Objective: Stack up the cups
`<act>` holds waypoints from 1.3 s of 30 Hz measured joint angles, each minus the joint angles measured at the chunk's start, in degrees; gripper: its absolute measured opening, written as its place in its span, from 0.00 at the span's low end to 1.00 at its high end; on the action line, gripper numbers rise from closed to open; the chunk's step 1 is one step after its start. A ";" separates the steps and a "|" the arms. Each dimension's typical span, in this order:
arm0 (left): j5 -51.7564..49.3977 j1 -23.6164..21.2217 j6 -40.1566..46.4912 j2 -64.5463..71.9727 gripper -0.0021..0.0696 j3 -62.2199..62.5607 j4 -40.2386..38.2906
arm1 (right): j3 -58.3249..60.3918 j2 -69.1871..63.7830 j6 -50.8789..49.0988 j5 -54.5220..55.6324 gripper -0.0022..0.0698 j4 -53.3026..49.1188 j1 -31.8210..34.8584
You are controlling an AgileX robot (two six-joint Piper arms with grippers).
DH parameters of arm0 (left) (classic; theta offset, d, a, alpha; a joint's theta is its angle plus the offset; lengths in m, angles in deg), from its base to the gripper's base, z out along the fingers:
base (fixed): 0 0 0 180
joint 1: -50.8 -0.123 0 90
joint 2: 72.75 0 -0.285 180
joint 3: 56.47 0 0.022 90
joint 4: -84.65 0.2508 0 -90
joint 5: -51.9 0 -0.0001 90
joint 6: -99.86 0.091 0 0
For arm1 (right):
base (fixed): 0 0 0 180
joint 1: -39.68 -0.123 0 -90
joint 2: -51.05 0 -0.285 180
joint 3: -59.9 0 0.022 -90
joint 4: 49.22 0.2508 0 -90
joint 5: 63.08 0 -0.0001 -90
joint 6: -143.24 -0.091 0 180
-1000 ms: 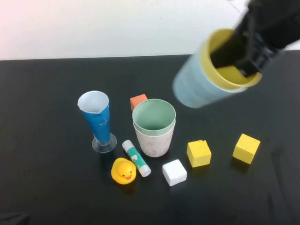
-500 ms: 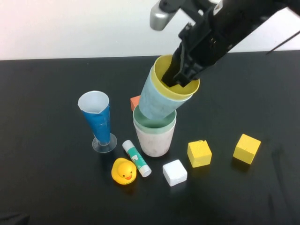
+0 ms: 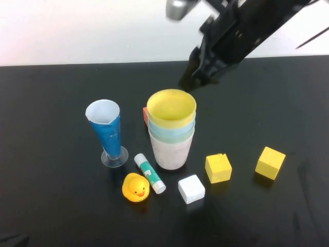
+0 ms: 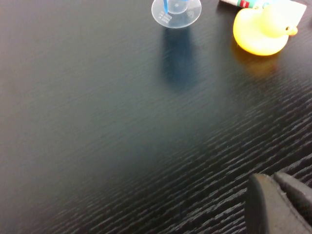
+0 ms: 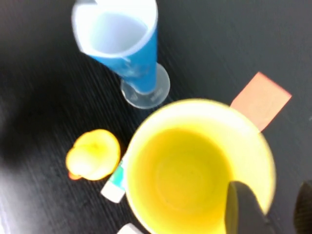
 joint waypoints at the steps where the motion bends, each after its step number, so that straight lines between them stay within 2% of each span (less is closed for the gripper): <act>1: -0.31 0.00 0.00 -0.24 0.03 0.00 0.13 | 0.13 1.07 0.00 -0.11 0.35 0.00 0.00; 4: -0.73 0.00 0.00 -2.51 0.03 -0.29 0.52 | 3.04 6.62 0.49 -0.11 0.32 0.38 0.00; 8: -0.13 0.00 -1.44 -8.88 0.03 -2.45 2.30 | 14.43 18.94 2.83 3.99 0.26 1.97 0.00; 17: 4.14 0.00 -3.14 -21.21 0.03 -7.79 3.95 | 56.42 52.04 12.28 37.75 0.06 8.58 0.00; 23: 3.42 0.00 -3.14 -21.71 0.03 -8.89 3.95 | 76.60 73.77 13.97 52.67 0.03 10.60 0.00; 30: 3.39 0.00 -3.14 -21.84 0.03 -8.89 3.95 | 86.90 90.98 14.08 56.75 0.03 11.08 0.00; 39: 3.29 0.00 -3.14 -21.84 0.03 -8.89 3.95 | 93.45 95.97 14.82 54.95 0.03 11.40 0.00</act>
